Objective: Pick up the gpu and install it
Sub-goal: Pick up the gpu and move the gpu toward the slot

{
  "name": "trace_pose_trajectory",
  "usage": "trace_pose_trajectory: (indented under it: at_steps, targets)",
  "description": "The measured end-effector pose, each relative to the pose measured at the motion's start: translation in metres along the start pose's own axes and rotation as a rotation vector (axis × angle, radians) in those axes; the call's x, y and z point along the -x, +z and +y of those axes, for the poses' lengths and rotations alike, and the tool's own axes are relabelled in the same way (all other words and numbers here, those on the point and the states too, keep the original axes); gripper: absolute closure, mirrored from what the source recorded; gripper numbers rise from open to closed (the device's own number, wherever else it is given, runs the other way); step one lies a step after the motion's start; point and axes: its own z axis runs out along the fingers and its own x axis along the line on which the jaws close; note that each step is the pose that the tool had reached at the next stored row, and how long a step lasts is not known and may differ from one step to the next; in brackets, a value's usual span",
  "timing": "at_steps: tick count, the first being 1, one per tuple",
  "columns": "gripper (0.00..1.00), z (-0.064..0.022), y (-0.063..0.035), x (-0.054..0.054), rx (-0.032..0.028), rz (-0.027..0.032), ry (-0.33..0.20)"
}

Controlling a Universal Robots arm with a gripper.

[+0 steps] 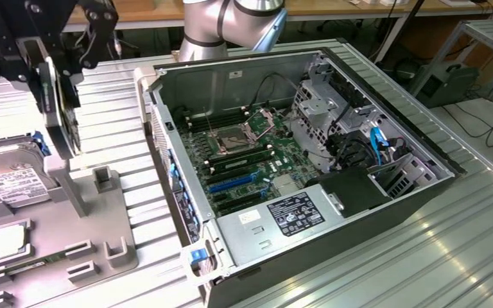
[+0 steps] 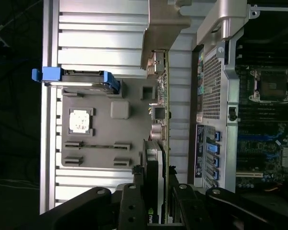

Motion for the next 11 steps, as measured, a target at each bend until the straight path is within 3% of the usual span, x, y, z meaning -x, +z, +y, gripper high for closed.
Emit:
trace_pose_trajectory:
  at_steps: [2, 8, 11]
  targets:
    - [0.72, 0.0005, -0.0107, 0.0000, -0.0003, 0.0003, 0.000]
    - [0.72, 0.0003, -0.0116, 0.0012, 0.0002, 0.0000, 0.000]
    - [0.72, 0.0002, -0.0116, 0.0077, 0.0002, 0.0000, 0.000]
